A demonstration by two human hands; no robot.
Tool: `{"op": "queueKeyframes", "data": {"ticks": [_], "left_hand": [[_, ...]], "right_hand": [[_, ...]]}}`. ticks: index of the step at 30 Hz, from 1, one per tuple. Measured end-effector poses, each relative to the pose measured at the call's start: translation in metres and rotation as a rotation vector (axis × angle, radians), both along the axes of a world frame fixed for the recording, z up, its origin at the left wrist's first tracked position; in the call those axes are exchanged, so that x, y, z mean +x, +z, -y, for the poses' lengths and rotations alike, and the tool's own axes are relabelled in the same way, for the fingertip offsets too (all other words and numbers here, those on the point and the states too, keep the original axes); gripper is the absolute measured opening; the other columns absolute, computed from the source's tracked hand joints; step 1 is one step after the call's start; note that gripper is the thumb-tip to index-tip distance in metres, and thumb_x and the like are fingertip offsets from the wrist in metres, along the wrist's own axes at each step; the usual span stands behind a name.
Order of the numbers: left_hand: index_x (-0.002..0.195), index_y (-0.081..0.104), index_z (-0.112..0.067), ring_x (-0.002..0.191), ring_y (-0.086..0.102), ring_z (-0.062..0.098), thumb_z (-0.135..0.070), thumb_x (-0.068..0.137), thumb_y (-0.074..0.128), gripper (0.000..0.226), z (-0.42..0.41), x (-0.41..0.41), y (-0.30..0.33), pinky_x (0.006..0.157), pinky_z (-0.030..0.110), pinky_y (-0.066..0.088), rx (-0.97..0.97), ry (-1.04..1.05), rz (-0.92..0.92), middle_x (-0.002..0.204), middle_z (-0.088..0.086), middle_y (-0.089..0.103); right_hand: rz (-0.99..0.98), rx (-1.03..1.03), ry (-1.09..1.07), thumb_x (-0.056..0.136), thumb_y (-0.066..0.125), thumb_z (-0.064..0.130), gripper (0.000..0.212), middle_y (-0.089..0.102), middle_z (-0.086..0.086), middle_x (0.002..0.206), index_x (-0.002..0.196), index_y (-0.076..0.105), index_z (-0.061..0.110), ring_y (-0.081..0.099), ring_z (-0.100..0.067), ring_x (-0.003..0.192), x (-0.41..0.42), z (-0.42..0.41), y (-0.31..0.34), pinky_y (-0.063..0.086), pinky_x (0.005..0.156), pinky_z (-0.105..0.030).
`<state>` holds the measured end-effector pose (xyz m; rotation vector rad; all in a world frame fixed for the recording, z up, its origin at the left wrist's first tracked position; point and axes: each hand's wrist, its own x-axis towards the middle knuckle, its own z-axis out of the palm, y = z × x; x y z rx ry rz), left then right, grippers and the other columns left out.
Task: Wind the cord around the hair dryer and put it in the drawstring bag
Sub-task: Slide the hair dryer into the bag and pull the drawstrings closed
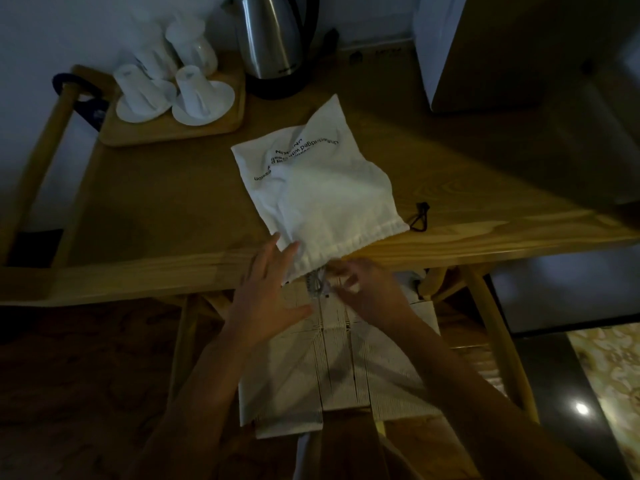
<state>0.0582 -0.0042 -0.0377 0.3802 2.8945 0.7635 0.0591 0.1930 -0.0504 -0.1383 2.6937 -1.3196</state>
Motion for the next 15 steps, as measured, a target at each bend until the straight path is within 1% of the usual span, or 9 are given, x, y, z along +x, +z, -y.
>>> {"op": "queueKeyframes", "data": {"ticks": [1,2,3,5,6,8,11,13,15], "left_hand": [[0.142,0.005,-0.047,0.142,0.012,0.021,-0.05,0.061,0.078,0.109,-0.001,-0.002,-0.001,0.104,0.042,0.035,-0.056,-0.054,-0.012,0.158,-0.003,-0.002],[0.141,0.0,-0.049,0.143,0.007,0.02,-0.052,0.061,0.078,0.112,-0.002,-0.005,-0.002,0.107,0.045,0.032,-0.103,-0.106,-0.029,0.158,-0.005,-0.007],[0.143,0.0,-0.047,0.144,0.005,0.02,-0.051,0.061,0.078,0.113,-0.003,-0.008,-0.004,0.11,0.048,0.03,-0.141,-0.153,-0.042,0.158,-0.006,-0.009],[0.146,0.013,-0.037,0.144,0.007,0.021,-0.046,0.062,0.08,0.107,-0.005,-0.015,-0.006,0.109,0.05,0.031,-0.158,-0.218,-0.044,0.158,-0.004,-0.005],[0.145,0.021,-0.033,0.144,0.01,0.022,-0.043,0.063,0.08,0.102,-0.005,-0.018,-0.006,0.107,0.05,0.035,-0.138,-0.236,-0.052,0.158,-0.001,0.001],[0.141,0.034,-0.025,0.14,0.019,0.024,-0.041,0.062,0.081,0.093,-0.003,-0.025,-0.008,0.1,0.051,0.044,-0.109,-0.268,-0.119,0.154,0.007,0.016],[0.135,0.042,-0.02,0.135,0.028,0.027,-0.043,0.062,0.081,0.086,-0.001,-0.031,-0.013,0.095,0.05,0.048,-0.109,-0.299,-0.199,0.149,0.01,0.027],[0.13,0.046,-0.019,0.131,0.035,0.025,-0.047,0.068,0.074,0.074,-0.002,-0.031,-0.015,0.09,0.046,0.052,-0.096,-0.275,-0.237,0.147,0.008,0.031],[0.119,0.054,-0.015,0.118,0.049,0.023,-0.054,0.073,0.062,0.06,-0.007,-0.029,-0.017,0.08,0.038,0.057,-0.078,-0.214,-0.334,0.136,0.007,0.045]], "right_hand": [[-0.083,0.066,-0.152,0.081,0.064,0.025,0.021,0.059,-0.002,0.101,0.101,0.057,0.028,0.057,-0.013,0.083,-0.006,-0.012,0.001,0.043,0.067,-0.027],[-0.152,0.146,-0.299,0.08,0.065,0.026,0.024,0.056,-0.005,0.106,0.102,0.054,0.027,0.055,-0.016,0.091,-0.014,-0.025,0.002,0.042,0.07,-0.029],[-0.178,0.219,-0.386,0.079,0.067,0.027,0.035,0.052,-0.008,0.115,0.11,0.051,0.027,0.051,-0.022,0.103,-0.022,-0.037,0.003,0.043,0.076,-0.032],[-0.098,0.29,-0.344,0.077,0.069,0.028,0.055,0.042,-0.012,0.13,0.125,0.042,0.028,0.041,-0.03,0.118,-0.04,-0.055,0.004,0.044,0.092,-0.044],[-0.041,0.297,-0.277,0.078,0.068,0.029,0.057,0.041,-0.012,0.132,0.128,0.041,0.028,0.041,-0.032,0.12,-0.047,-0.06,0.003,0.044,0.096,-0.048],[-0.006,0.326,-0.173,0.08,0.065,0.029,0.05,0.046,-0.013,0.13,0.126,0.046,0.026,0.045,-0.034,0.117,-0.056,-0.064,-0.003,0.045,0.094,-0.051],[-0.113,0.353,-0.146,0.083,0.06,0.016,0.026,0.055,-0.014,0.116,0.109,0.058,0.014,0.049,-0.033,0.107,-0.058,-0.065,-0.014,0.047,0.086,-0.047],[-0.147,0.304,-0.144,0.081,0.056,0.005,0.016,0.057,-0.013,0.106,0.096,0.06,0.008,0.05,-0.03,0.099,-0.055,-0.065,-0.018,0.047,0.078,-0.042],[-0.16,0.251,-0.113,0.079,0.056,0.002,0.012,0.057,-0.011,0.098,0.089,0.058,0.008,0.05,-0.023,0.088,-0.045,-0.062,-0.02,0.046,0.069,-0.036]]}}
